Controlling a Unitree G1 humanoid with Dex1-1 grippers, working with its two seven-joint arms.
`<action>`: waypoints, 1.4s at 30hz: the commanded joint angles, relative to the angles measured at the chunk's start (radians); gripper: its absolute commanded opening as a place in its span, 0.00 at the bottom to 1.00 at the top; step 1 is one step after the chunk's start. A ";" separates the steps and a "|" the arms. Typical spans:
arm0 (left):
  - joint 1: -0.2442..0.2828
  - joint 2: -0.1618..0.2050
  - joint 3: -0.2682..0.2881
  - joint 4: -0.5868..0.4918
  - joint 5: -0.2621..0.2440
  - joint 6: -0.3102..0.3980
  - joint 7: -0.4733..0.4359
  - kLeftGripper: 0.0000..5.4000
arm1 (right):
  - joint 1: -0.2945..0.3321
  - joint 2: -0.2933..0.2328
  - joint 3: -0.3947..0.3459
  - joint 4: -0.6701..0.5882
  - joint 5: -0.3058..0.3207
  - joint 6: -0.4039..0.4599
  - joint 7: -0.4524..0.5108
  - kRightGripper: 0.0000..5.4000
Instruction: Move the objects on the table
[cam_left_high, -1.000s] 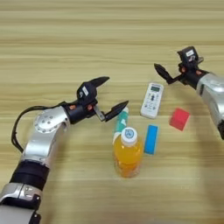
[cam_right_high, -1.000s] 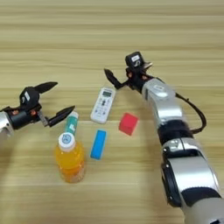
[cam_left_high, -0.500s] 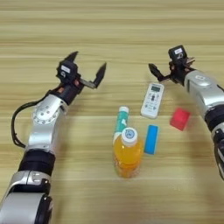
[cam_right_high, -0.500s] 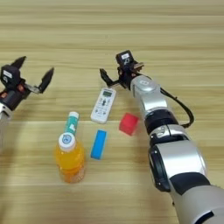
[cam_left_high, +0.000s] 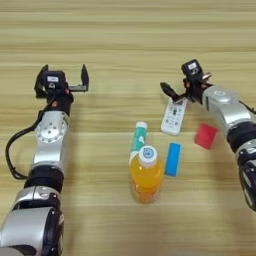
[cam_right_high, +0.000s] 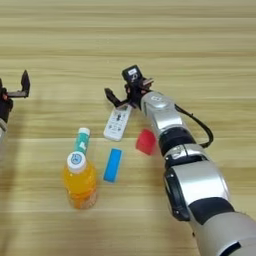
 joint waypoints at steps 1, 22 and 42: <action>-0.018 0.005 -0.009 0.033 0.027 -0.037 0.012 1.00 | -0.031 0.013 -0.030 0.017 0.044 0.110 0.043 1.00; -0.028 0.006 0.005 0.074 0.015 -0.056 0.004 1.00 | 0.012 -0.021 0.024 -0.005 0.018 0.277 0.182 1.00; -0.037 0.011 0.014 0.092 0.016 -0.066 0.007 1.00 | 0.351 -0.100 0.177 -0.579 0.020 0.469 0.354 1.00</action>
